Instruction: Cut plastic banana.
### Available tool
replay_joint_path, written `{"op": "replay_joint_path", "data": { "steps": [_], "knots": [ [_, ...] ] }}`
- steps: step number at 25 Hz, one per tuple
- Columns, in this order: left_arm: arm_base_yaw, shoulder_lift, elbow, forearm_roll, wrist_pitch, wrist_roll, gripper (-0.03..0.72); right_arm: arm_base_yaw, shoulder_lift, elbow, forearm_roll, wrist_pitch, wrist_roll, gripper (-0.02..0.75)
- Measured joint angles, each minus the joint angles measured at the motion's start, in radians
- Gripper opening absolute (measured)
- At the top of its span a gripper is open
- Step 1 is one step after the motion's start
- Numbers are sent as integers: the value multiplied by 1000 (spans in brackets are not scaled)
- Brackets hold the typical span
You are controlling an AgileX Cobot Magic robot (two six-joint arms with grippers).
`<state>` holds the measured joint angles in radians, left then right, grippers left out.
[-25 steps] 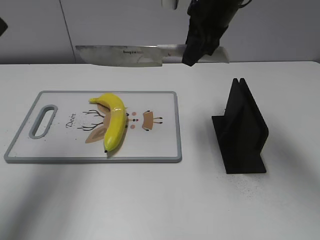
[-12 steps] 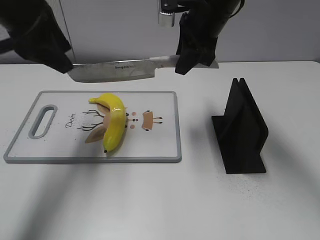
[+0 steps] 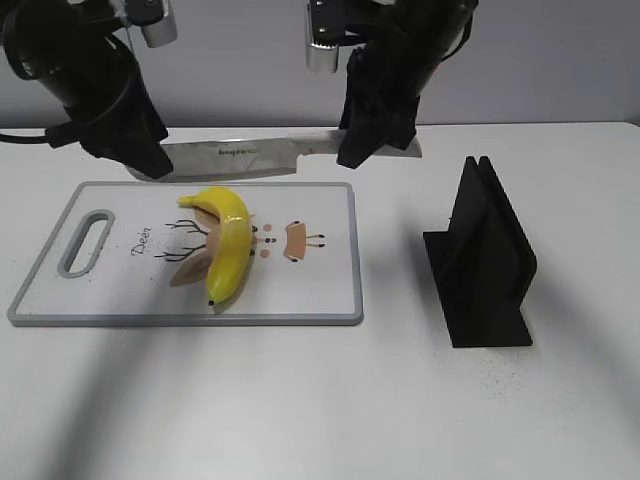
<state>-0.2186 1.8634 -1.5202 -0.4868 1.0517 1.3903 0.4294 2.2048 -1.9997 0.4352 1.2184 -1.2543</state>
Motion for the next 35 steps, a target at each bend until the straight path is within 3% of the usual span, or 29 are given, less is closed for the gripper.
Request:
{"op": "replay_joint_path", "data": {
  "steps": [5,15,24,35],
  "knots": [
    [0,31,0,-2,-18,0,464,0,22,0,43,0,-2,164],
    [0,61,0,-14,-32,0,369,0,27,0,63,-1,-2,164],
    [0,61,0,-18,-25,7,38,0,28,-1,58,-16,-7,164],
    [-12,121,0,-16,-67,20,12,0,74,-2,30,-34,1,164]
  ]
}}
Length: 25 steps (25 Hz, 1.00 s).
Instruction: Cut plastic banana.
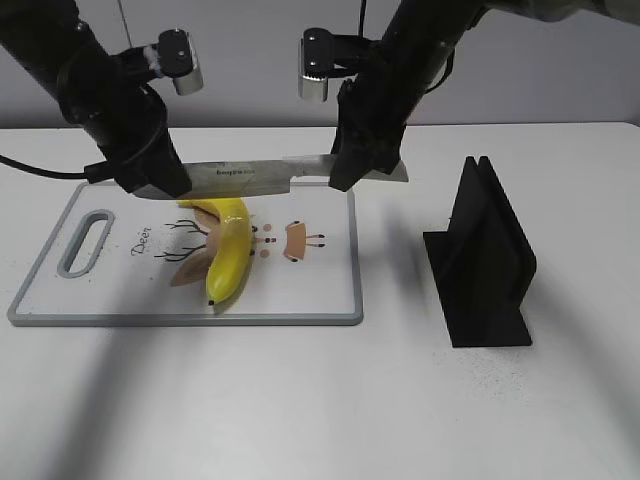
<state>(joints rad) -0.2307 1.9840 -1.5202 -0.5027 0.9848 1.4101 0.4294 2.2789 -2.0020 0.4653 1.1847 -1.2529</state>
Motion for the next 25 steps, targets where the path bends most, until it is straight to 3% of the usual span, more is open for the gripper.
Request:
{"op": "replay_joint_path", "data": {
  "steps": [11,25],
  "knots": [
    [-16,170,-27,-8,-41,10,12,-10,133,-17,-16,-10,13,164],
    [-15,184,-32,-25,-34,13,12,-14,145,-25,-11,-1,20,167]
  ]
}}
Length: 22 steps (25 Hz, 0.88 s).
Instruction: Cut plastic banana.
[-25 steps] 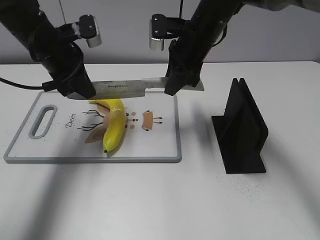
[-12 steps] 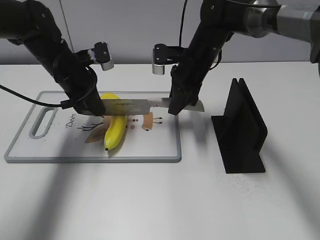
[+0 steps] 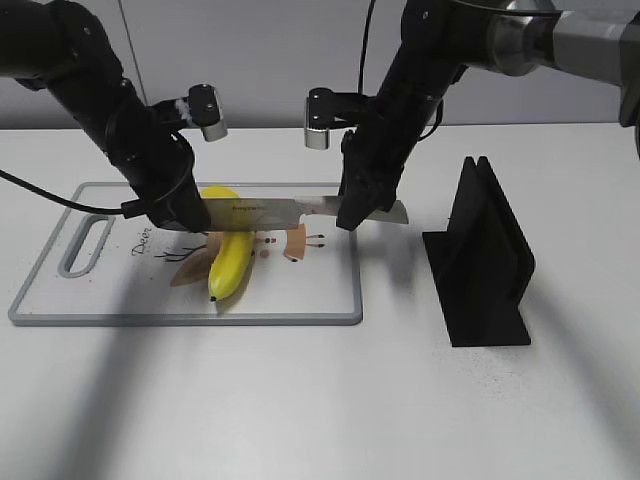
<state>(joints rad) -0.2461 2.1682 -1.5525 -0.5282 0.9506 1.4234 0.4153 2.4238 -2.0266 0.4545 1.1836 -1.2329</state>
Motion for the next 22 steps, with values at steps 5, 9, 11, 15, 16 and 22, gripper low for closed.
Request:
{"op": "replay_joint_path", "data": {
  "steps": [5,9,11,15,16,22],
  "knots": [
    [0,-18,4,5,-6,0,12,1,2,-41,-11,23,7,167],
    [-2,-40,18,22,-21,-7,8,10,2,-83,-25,42,10,167],
    [-2,-60,25,34,-28,-8,7,13,-2,-88,-28,42,11,167],
    [-3,-120,26,47,-24,-9,7,15,-47,-89,-43,42,46,169],
    [-3,-134,26,48,-21,-10,7,15,-62,-89,-45,42,50,169],
    [-3,-216,26,43,-3,-20,152,15,-130,-88,-44,50,67,169]
  ]
}}
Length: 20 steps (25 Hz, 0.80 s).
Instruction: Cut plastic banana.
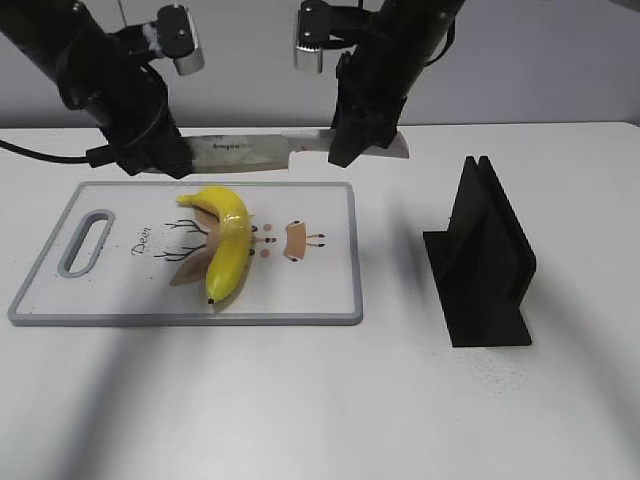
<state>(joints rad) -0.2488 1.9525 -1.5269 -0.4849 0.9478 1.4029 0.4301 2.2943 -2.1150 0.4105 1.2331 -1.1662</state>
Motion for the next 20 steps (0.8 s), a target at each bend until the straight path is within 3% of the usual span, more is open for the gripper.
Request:
{"op": "replay_joint_path", "data": {
  "steps": [4,7,13,20],
  "knots": [
    [0,-44,0,-16,23,-4,464,2,-43,26,3,0,16,164],
    [-1,-81,0,-23,28,-18,606,2,-71,77,-21,-7,37,163],
    [-1,-176,0,-17,11,-121,644,0,-114,143,-55,-7,96,163],
    [-1,-317,0,187,-15,-516,638,0,-237,144,-56,-7,376,162]
  ]
}}
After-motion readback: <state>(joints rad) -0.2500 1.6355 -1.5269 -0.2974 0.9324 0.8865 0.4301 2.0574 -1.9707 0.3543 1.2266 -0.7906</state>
